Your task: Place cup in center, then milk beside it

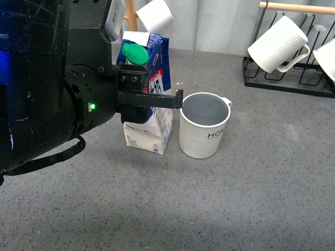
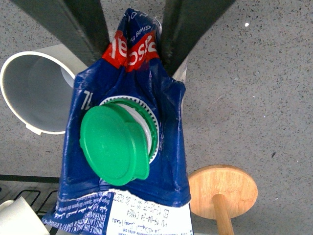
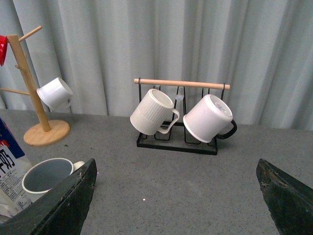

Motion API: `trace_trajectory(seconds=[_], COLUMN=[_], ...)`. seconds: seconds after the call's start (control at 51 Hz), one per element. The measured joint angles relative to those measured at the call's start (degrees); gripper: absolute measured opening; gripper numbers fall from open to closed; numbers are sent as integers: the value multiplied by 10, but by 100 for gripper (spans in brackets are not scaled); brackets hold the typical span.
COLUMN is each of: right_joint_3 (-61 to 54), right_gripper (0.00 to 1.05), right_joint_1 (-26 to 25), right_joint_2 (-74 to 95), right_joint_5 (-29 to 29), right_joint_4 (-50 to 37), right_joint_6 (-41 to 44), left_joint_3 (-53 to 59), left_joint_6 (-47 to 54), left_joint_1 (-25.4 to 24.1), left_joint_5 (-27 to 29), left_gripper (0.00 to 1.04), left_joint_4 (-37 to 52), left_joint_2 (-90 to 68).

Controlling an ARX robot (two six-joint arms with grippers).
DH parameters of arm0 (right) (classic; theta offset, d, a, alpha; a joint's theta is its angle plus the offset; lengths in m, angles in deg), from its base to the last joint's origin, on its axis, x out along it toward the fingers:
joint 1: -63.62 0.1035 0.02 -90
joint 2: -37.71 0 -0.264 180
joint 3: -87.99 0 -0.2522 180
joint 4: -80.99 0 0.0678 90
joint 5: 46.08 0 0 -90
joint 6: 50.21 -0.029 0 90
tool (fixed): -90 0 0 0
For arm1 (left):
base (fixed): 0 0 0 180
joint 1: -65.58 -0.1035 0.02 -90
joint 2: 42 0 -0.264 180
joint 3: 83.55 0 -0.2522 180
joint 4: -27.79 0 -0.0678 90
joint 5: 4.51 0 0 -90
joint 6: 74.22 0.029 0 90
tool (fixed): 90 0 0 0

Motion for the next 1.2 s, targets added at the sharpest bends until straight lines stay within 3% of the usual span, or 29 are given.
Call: trace_trajectory(seconds=[0.176,0.412,0.922,1.02,1.078,1.196], right_joint_3=[0,0,0,0,0,0], right_gripper=[95,95,95,95,95,95], right_joint_1=[0,0,0,0,0,0], right_joint_2=[0,0,0,0,0,0], right_joint_5=[0,0,0,1,0,-1], right_joint_4=[0,0,0,0,0,0], right_joint_6=[0,0,0,0,0,0], left_joint_3=[-2,-5,5,56,97,154], left_joint_6=[-2,-6,3,55,75,90], left_joint_1=[1,0,-29,-34,-53,-89], left_joint_5=[-5,-6,14,94,92,64], left_gripper=[67,100,98,82,72,52], left_joint_4=[-10,-18,-43,97,155,170], left_joint_2=[10,57,156,147,164,224])
